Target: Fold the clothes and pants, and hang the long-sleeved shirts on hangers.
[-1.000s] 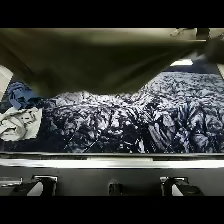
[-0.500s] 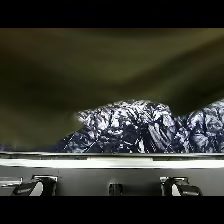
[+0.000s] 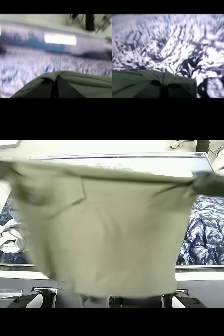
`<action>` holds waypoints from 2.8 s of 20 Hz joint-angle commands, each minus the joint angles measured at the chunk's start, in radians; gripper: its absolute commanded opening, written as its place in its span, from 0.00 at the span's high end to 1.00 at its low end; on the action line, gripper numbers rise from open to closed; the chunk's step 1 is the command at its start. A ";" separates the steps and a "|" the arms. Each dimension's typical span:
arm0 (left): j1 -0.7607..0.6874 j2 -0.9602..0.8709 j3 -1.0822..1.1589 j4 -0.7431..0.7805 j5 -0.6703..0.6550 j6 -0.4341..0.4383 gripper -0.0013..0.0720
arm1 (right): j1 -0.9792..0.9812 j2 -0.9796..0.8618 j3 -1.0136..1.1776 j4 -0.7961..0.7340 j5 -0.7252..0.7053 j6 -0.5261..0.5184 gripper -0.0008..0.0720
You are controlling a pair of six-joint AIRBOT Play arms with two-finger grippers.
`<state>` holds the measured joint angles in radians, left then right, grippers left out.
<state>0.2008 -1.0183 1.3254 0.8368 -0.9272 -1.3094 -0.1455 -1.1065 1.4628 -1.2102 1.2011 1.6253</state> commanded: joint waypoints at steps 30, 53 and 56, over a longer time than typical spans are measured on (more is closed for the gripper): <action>0.206 -0.390 -0.713 0.035 -0.291 0.117 0.42 | -0.298 -0.256 -0.484 -0.059 0.251 -0.037 0.21; 0.178 -0.147 -0.462 0.002 -0.392 0.132 0.96 | -0.231 -0.103 -0.445 0.177 0.081 -0.169 0.94; 0.178 -0.029 -0.164 -0.105 -0.358 0.132 0.96 | -0.231 0.002 -0.128 0.177 0.058 -0.200 0.94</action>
<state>0.3790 -1.1362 0.9417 0.8085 -1.3094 -1.1774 -0.3779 -1.1904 1.0958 -1.0309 1.2713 1.4506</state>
